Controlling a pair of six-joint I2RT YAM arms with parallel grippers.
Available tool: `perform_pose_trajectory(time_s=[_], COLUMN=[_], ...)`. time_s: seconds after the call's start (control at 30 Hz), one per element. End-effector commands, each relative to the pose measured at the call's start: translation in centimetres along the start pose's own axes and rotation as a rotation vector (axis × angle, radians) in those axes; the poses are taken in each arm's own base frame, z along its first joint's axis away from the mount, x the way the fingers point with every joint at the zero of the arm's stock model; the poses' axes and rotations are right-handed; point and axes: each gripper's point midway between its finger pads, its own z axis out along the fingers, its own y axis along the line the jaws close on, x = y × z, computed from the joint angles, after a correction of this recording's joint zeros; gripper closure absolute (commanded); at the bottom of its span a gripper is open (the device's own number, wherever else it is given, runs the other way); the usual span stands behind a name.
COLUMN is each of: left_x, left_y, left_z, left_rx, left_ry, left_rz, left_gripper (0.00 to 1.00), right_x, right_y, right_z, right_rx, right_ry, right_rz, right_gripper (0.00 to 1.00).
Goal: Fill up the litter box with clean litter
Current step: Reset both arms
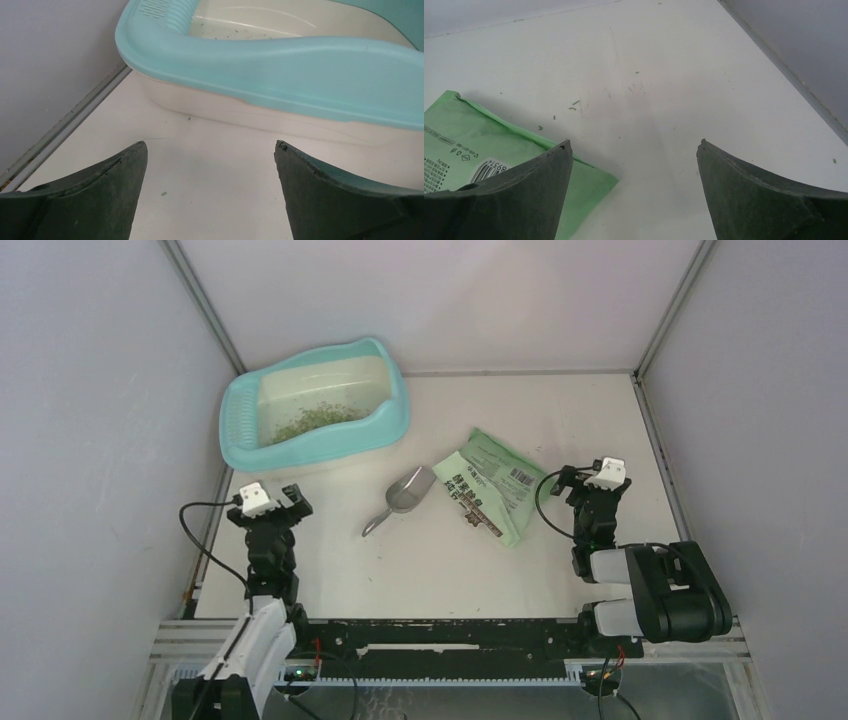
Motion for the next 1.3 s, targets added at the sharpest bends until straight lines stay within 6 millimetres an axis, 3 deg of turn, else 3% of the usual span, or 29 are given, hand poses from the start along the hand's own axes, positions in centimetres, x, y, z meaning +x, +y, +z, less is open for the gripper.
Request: perform_pose_trajectory(time_s=[0.0, 0.17, 0.27, 0.37, 0.43, 0.5, 1.27], left_x=[-1.1, -1.5, -0.8, 0.2, -0.3, 0.5, 0.3], left_y=[1.4, -1.2, -1.3, -1.5, -1.2, -1.4, -1.5], left_z=[0.4, 3.9, 5.3, 5.2, 5.5, 6.0, 5.9], left_rx=[-0.071, 0.027, 0.021, 0.042, 0.015, 0.019, 0.016], left_ry=[-0.082, -0.046, -0.022, -0.036, -0.072, -0.003, -0.020], left_rz=[-0.009, 0.066, 0.104, 0.111, 0.093, 0.123, 0.122], left_gripper=[0.00, 0.00, 0.00, 0.00, 0.00, 0.00, 0.00], right_x=[-1.4, -1.4, -1.3, -1.4, -1.4, -1.3, -0.9], right_y=[0.2, 0.2, 0.2, 0.2, 0.2, 0.1, 0.4], right_z=[0.7, 0.8, 0.8, 0.8, 0.9, 0.9, 1.7], right_rx=[0.005, 0.007, 0.005, 0.007, 0.008, 0.007, -0.043], right_ry=[-0.035, -0.031, -0.030, -0.030, -0.027, -0.025, 0.025], right_rz=[-0.004, -0.002, -0.002, -0.001, 0.000, 0.000, 0.012], right_gripper=[0.01, 0.01, 0.01, 0.01, 0.01, 0.01, 0.01])
